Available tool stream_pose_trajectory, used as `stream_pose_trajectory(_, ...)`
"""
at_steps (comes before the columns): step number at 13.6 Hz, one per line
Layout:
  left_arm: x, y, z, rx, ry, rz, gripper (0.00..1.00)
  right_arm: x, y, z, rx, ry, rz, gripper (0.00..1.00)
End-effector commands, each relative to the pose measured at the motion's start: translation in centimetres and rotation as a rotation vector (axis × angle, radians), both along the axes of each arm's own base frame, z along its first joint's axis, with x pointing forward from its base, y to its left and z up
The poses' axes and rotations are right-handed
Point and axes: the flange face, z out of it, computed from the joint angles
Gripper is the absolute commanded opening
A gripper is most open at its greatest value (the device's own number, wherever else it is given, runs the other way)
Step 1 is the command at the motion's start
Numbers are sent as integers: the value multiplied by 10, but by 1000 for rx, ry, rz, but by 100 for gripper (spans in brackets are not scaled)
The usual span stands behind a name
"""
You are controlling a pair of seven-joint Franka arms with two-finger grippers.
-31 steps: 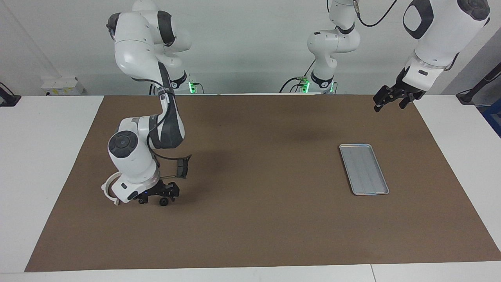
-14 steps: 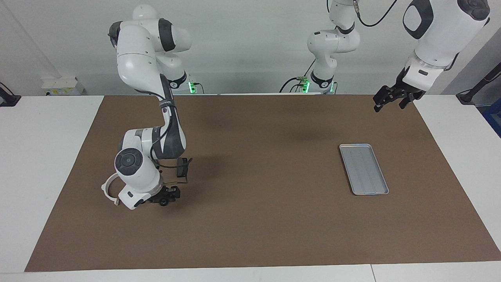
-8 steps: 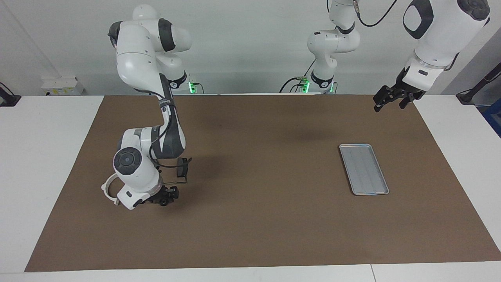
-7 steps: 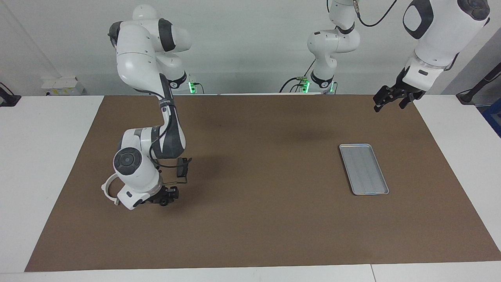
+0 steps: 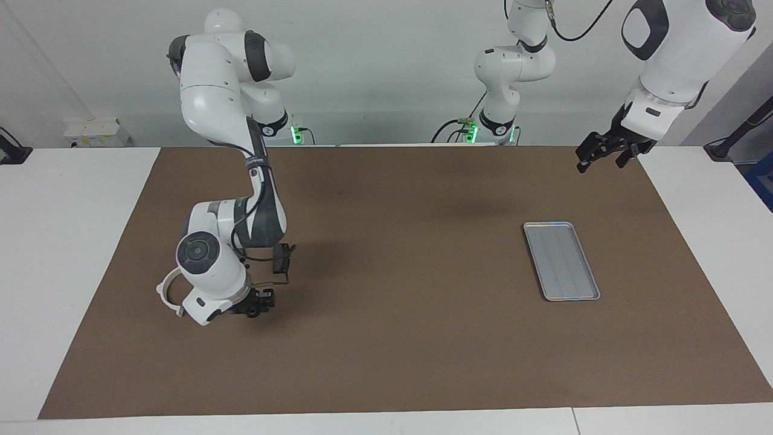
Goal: Pick bearing gear from pile to tray
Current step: 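Reach the right gripper down and grasp the nearer small dark bearing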
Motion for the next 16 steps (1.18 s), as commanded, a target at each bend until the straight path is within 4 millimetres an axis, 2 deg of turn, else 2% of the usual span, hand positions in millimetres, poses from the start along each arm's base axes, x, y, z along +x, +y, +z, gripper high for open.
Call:
stream_pose_trajectory(1,-6,-1,4,-9,7,-2,100,4,-4,-3,-5,2,23,49)
stream_pose_trajectory(6,-6,-1,4,-9,7,-2,100,4,-4,-3,-3,3,38,32)
stream_pose_trajectory(7,-6,-1,4,-9,5,-2,100,4,-4,-3,-4,3,45,22)
stream_pose_trajectory(8,-6,-1,4,-9,7,-2,100,4,-5,-3,-5,3,44,18)
stream_pose_trajectory(10,-6,-1,4,-9,7,-2,100,5,-5,2,-5,3,43,13)
stream_pose_trajectory(12,-6,-1,4,-9,5,-2,100,8,-2,26,-11,3,51,7)
stream_pose_trajectory(16,-5,-1,4,-9,9,-2,100,-2,11,103,-2,1,52,1)
